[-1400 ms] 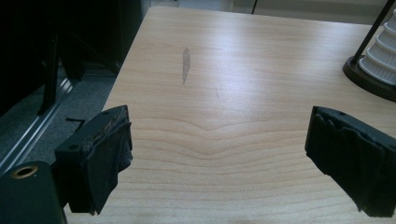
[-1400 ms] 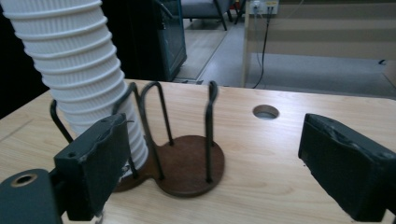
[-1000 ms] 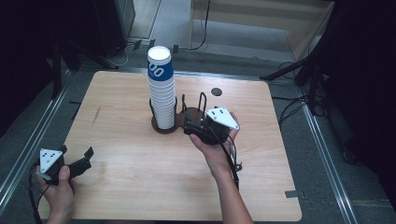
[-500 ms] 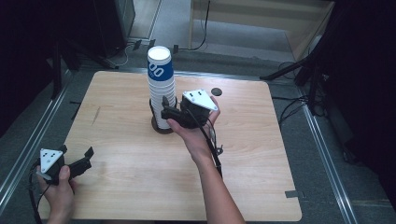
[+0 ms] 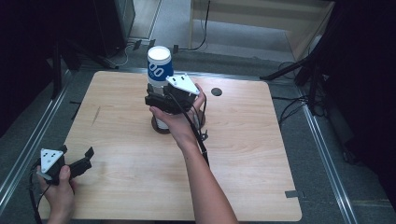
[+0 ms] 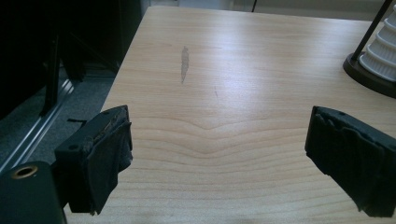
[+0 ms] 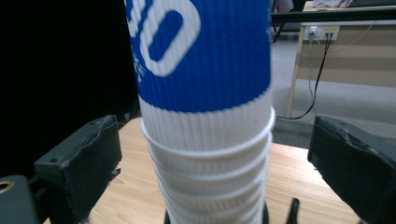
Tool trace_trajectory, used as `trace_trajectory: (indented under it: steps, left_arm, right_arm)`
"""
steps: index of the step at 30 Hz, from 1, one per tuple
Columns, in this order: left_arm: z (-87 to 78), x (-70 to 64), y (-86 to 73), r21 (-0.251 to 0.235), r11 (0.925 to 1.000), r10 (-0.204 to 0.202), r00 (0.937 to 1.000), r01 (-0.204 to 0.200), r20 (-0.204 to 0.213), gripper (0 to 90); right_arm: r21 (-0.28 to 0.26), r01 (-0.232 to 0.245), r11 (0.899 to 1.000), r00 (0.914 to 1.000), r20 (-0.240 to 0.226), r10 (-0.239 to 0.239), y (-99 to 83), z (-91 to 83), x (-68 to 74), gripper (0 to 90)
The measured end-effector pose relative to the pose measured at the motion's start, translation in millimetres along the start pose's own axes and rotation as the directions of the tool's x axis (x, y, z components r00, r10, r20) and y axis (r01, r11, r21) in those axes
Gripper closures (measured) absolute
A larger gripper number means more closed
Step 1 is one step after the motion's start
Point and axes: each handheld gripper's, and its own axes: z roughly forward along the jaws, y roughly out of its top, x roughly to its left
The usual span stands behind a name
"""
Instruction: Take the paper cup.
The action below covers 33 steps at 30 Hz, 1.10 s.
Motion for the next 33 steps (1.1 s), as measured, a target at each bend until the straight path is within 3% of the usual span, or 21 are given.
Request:
trace_trajectory:
  steps: [5, 15, 17, 33]
  left_arm:
    - [0.3, 0.8, 0.0, -0.001, 0.9999, -0.012, 0.9999, 0.012, 0.002, 8.2]
    - [1.3, 0.3, 0.2, 0.003, 1.0, -0.007, 1.0, 0.007, 0.0, 8.2]
    - [1.3, 0.0, 0.1, 0.004, 1.0, -0.004, 1.0, 0.004, 0.002, 8.2]
    - [1.8, 0.3, 0.4, 0.004, 1.0, -0.008, 1.0, 0.008, 0.002, 8.2]
  right_arm:
    - [0.009, 0.007, 1.0, 0.9999, 0.01, -0.007, 3.3, 8.1, 5.5, 3.9]
    - [-0.012, 0.008, 1.0, 0.9991, 0.042, -0.007, 11.1, 27.9, 2.4, 7.5]
    - [-0.015, 0.025, 1.0, 0.9988, 0.042, -0.024, 10.3, 32.4, 5.0, 12.0]
    - [-0.056, 0.061, 0.997, 0.9959, 0.07, -0.057, 12.6, 34.5, 10.9, 18.0]
